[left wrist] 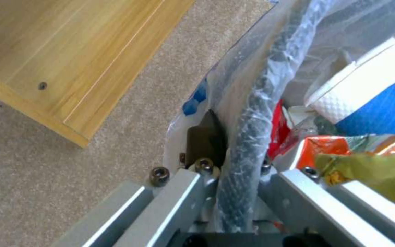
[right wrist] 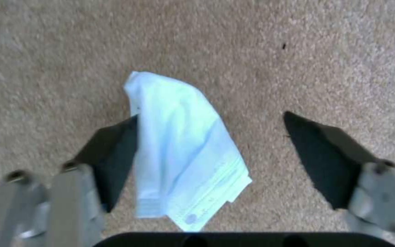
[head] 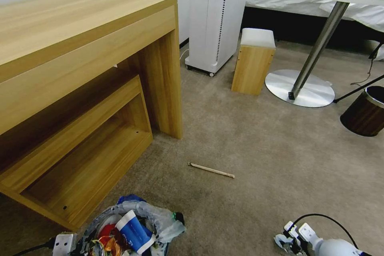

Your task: Pick up the trash bin and place the garbage on the floor into it.

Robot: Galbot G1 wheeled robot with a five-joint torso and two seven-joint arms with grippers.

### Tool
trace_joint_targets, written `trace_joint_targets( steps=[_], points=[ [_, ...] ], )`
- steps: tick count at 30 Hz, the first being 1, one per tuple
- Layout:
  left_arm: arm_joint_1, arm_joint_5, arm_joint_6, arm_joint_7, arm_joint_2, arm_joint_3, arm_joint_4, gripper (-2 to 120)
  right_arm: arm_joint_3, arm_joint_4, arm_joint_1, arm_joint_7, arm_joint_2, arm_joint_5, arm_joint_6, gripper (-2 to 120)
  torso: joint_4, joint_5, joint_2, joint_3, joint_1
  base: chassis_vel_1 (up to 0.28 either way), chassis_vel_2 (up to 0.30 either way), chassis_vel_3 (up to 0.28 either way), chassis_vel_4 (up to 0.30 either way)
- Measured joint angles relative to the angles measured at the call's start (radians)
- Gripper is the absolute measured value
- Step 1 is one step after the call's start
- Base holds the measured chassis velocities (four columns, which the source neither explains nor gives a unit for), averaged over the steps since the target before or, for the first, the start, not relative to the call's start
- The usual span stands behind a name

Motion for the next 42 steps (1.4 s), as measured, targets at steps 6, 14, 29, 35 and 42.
trace_joint_targets(
  steps=[6,14,29,35,42],
  points=[
    [-0.011,-0.059,0.000,-0.007,0.006,-0.008,-0.033,0,0.005,-0.015,-0.023,0.004,0.023,-0.019,0.007,100,-0.0001,0.0000,0.000,0.000,0.000,0.000,0.000,0.000,0.000],
    [0.001,-0.099,0.001,-0.017,0.005,-0.026,-0.069,0,0.002,-0.023,-0.025,0.009,0.050,-0.027,0.012,100,-0.0001,0.0000,0.000,0.000,0.000,0.000,0.000,0.000,0.000],
    [0.034,-0.042,0.001,-0.013,-0.009,-0.036,-0.077,0,-0.009,-0.027,0.003,0.016,0.078,0.001,0.038,84,0.0000,0.0001,0.000,0.000,0.000,0.000,0.000,0.000,0.000],
    [0.034,-0.017,-0.001,-0.004,-0.021,-0.021,-0.069,0,-0.013,-0.026,0.024,0.021,0.076,0.015,0.055,65,0.0000,0.0000,0.000,0.000,0.000,0.000,0.000,0.000,0.000],
    [0.032,0.000,-0.002,0.000,-0.025,-0.011,-0.061,0,-0.016,-0.018,0.042,0.022,0.075,0.035,0.064,42,0.0000,0.0000,0.000,0.000,0.000,0.000,0.000,0.000,0.000]
  ],
)
